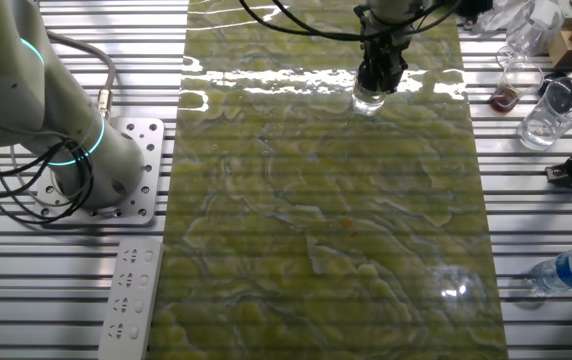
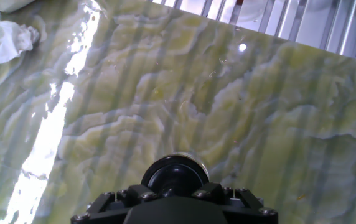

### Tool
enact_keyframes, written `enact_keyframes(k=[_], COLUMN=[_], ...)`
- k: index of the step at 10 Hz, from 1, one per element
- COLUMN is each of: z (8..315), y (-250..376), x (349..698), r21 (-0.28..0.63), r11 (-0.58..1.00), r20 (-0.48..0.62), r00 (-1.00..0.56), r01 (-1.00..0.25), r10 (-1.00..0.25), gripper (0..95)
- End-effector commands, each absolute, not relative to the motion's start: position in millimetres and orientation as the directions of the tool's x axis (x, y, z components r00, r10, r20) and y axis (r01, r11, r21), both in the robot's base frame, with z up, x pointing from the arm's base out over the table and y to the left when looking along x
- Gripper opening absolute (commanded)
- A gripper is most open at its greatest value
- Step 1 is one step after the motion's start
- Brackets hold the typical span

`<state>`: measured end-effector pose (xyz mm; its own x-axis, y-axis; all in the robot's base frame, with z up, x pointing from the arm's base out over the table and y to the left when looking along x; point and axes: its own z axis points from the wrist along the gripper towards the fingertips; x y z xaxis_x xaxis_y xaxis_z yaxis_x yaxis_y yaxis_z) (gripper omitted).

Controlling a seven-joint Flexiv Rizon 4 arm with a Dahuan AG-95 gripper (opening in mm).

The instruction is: Screw the lid onto the jar

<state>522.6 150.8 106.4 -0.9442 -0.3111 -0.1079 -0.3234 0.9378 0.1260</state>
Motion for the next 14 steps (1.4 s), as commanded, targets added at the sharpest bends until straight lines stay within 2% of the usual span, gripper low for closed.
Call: enact_keyframes(k=[1,6,9,14], z=[107.4,107.7,106.2,115.4], y=[150.6,151.1,154.3,153.1], x=[522.8,522.9,522.7,523.8], r21=[0.108,0.072,0.019,0.02], r11=[0.943,0.95,0.955,0.962], r20=[-0.099,-0.089,-0.079,-0.059], r00=[-0.948,-0.951,-0.953,-0.961], r01=[-0.314,-0.304,-0.296,-0.272], r10=[-0.304,-0.297,-0.294,-0.27], gripper=[57.0,57.0,57.0,57.0])
